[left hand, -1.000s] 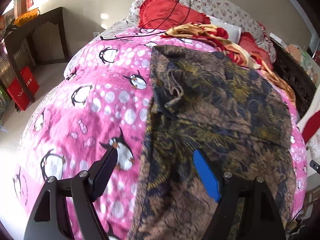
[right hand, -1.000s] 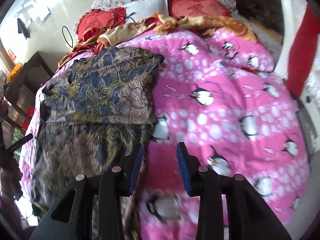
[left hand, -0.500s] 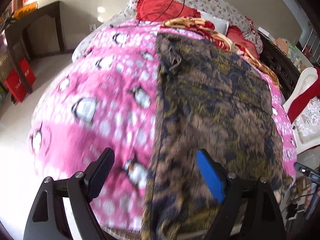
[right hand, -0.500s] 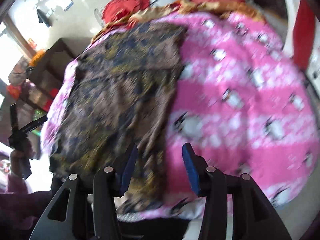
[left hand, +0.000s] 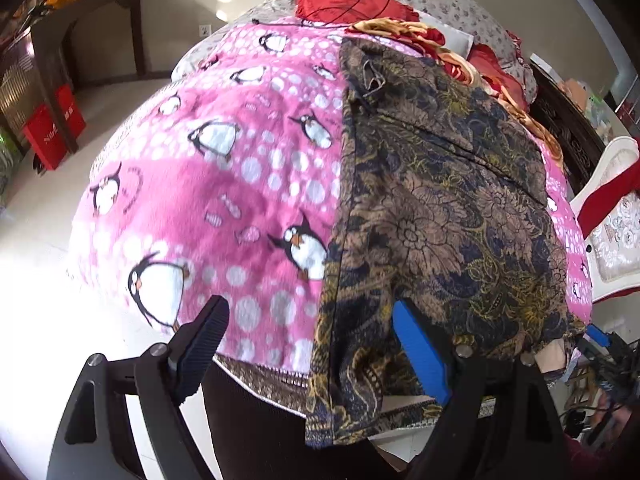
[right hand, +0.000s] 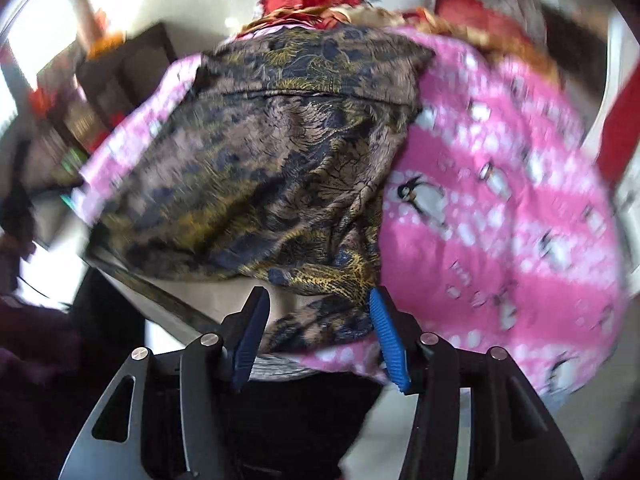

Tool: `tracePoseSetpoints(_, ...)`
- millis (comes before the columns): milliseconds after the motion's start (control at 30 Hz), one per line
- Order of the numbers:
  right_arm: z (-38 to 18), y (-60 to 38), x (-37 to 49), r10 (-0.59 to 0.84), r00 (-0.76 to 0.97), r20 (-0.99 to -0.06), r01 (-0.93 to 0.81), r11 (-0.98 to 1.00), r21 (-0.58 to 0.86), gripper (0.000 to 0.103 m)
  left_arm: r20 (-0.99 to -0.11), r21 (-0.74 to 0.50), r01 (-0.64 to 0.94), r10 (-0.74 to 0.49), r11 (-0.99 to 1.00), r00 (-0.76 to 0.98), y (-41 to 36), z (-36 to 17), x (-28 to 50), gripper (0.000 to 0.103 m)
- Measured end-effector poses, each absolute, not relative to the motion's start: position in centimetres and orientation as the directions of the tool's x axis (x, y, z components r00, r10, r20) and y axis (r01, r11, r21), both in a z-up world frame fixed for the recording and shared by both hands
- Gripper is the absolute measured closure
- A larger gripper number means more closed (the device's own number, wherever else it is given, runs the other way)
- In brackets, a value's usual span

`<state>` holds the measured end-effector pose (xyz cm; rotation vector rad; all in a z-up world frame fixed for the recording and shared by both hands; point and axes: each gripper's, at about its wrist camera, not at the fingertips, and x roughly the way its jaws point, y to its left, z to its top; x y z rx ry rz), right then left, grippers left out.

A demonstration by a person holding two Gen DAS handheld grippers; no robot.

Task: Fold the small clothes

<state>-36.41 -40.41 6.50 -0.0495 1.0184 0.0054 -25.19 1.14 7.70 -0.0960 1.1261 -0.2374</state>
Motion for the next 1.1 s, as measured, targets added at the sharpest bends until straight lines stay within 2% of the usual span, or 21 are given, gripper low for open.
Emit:
tracePoseSetpoints(133,3.0,-39.5,-34.7,-0.241,0.500,-0.832,0.053,0.967,-0.248,0.055,-0.882,-0.215,0.129,-0.249,0.968,0.399,1.3,7.6,-25.2,0.016)
tracePoseSetpoints(167,2.5,-40.0,-34.6,-0.249,0.480,-0.841,0.066,0.966,-0.249,0.055,-0.880,-0.219,0.126,-0.252,0.968,0.403,1.4,7.7,-25.2,0.016)
tracePoseSetpoints(233,3.1,-41.3,-35.4,-0.172,0.497,-0.850,0.098,0.985,-0.142,0.064,-0.873,-0.220,0.120,-0.251,0.968,0.418,1.8,8.0,-25.2,0.016)
tracePoseSetpoints(267,3.9,-42.3,-36.3,-0.190,0.506,-0.841,0.134,0.981,-0.141,0.074,-0.873,-0.212,0.114,-0.241,0.971,0.423,2.1,8.2,-25.3,0.016)
tracePoseSetpoints(300,4.3,-42.8,-37.0,-0.243,0.497,-0.833,0.164,0.969,-0.185,0.076,-0.873,-0.209,0.108,-0.235,0.972,0.428,2.4,8.2,-25.3,0.016)
tracePoseSetpoints(333,4.9,-43.7,-38.0,-0.289,0.474,-0.832,0.189,0.956,-0.225,0.076,-0.870,-0.212,0.103,-0.235,0.972,0.433,2.7,8.3,-25.3,0.016)
tracePoseSetpoints(400,5.6,-45.7,-39.9,-0.268,0.440,-0.857,0.231,0.956,-0.181,0.076,-0.868,-0.216,0.087,-0.232,0.973,0.439,3.4,8.3,-25.4,0.016)
tracePoseSetpoints(467,6.4,-48.0,-41.9,-0.349,0.390,-0.852,0.315,0.920,-0.233,0.076,-0.870,-0.219,0.073,-0.228,0.973,0.436,3.8,8.2,-25.3,0.016)
tracePoseSetpoints(567,7.4,-49.4,-43.3,-0.237,0.420,-0.876,0.323,0.941,-0.100,0.076,-0.869,-0.225,0.070,-0.232,0.972,0.436,3.9,8.2,-25.4,0.016)
tracePoseSetpoints(667,8.5,-47.0,-42.6,-0.069,0.516,-0.854,0.213,0.976,0.050,0.076,-0.866,-0.224,0.082,-0.237,0.971,0.441,3.5,8.4,-25.7,0.016)
tracePoseSetpoints(800,6.8,-42.2,-39.7,0.072,0.526,-0.847,0.096,0.985,0.144,0.076,-0.866,-0.220,0.096,-0.240,0.971,0.438,3.1,8.6,-26.1,0.016)
tracePoseSetpoints(900,4.4,-41.3,-37.3,0.021,0.483,-0.875,0.165,0.980,0.114,0.076,-0.863,-0.225,0.090,-0.241,0.970,0.444,3.3,8.5,-26.3,0.016)
tracePoseSetpoints(1000,3.1,-42.7,-36.3,0.004,0.499,-0.867,0.277,0.947,0.164,0.076,-0.873,-0.230,0.073,-0.239,0.970,0.425,3.6,8.0,-26.2,0.016)
tracePoseSetpoints(1033,3.3,-42.9,-36.2,0.002,0.504,-0.864,0.280,0.946,0.165,0.078,-0.874,-0.232,0.072,-0.240,0.970,0.422,3.6,7.9,-26.2,0.016)
tracePoseSetpoints(1067,3.6,-42.7,-36.6,-0.034,0.502,-0.864,0.273,0.954,0.121,0.095,-0.873,-0.233,0.074,-0.242,0.970,0.424,3.7,7.9,-26.2,0.016)
tracePoseSetpoints(1100,3.9,-42.9,-37.1,-0.043,0.509,-0.860,0.267,0.957,0.110,0.103,-0.872,-0.229,0.076,-0.239,0.970,0.426,3.7,7.9,-26.2,0.016)
